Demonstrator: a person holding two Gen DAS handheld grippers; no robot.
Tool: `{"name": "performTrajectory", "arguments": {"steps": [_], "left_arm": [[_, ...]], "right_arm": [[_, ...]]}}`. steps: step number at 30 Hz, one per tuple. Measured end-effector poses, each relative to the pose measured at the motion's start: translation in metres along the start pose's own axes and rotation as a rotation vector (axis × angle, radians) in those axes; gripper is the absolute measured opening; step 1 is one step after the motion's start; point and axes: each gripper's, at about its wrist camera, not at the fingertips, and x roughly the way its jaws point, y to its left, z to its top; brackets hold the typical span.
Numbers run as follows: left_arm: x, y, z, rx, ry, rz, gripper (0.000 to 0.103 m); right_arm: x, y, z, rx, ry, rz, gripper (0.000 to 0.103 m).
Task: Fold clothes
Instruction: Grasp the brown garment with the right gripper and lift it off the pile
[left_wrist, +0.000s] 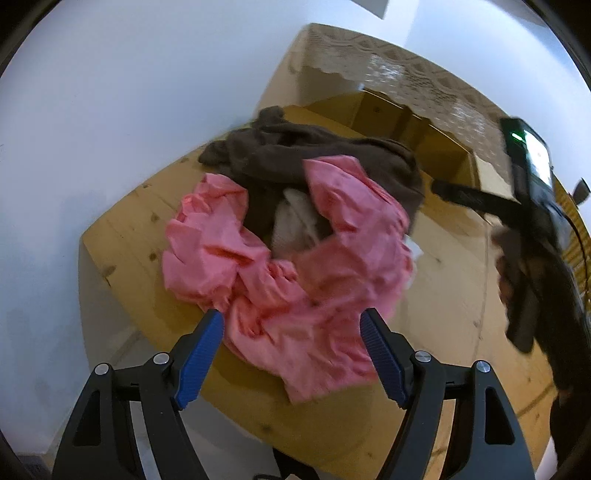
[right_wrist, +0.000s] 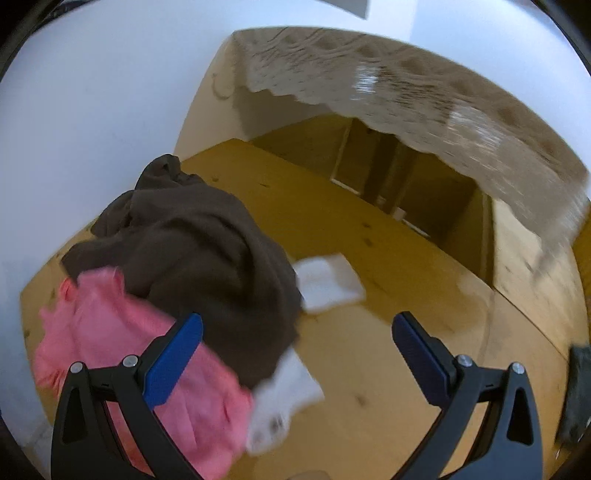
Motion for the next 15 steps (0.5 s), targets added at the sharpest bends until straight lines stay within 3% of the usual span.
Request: {"name": "performTrajectory", "arguments": {"steps": [5,7,8,9,10,11,15], "left_arm": [[0.025,0.01,0.018,-0.013,0.009,0.015,0.075],[0.031,0.013,0.023,-0.014,0.005,0.02,0.075],[0.032,0.014,0.024,-0.014,0.002,0.024,0.075],[0.032,0.015,0.026,-0.014,-0.002,0.028,0.075],[0.034,0.016,0.026,-0.013,-0.002,0.031,0.075],[0.034,0.017,0.026,-0.014,-0.002,0.034,0.075],[0.03,0.019,0.025,-0.02,0.0,0.044,0.075]], "right_arm": [[0.032,0.014,0.015,-0.055,0.018,0.006,0.103],[0.038,0.017,0.017,-0.072,0.034,0.046,0.102],[0.039,0.017,0.018,-0.076,0.043,0.075,0.094],[0.04,0.018,0.019,-0.08,0.052,0.104,0.067],[0.041,0.019,0.02,-0.082,0.063,0.136,0.046],[0.041,0.02,0.022,-0.075,0.088,0.188,0.015],[0.016,0.037,0.029,-0.165,0.069,0.143,0.006]]}}
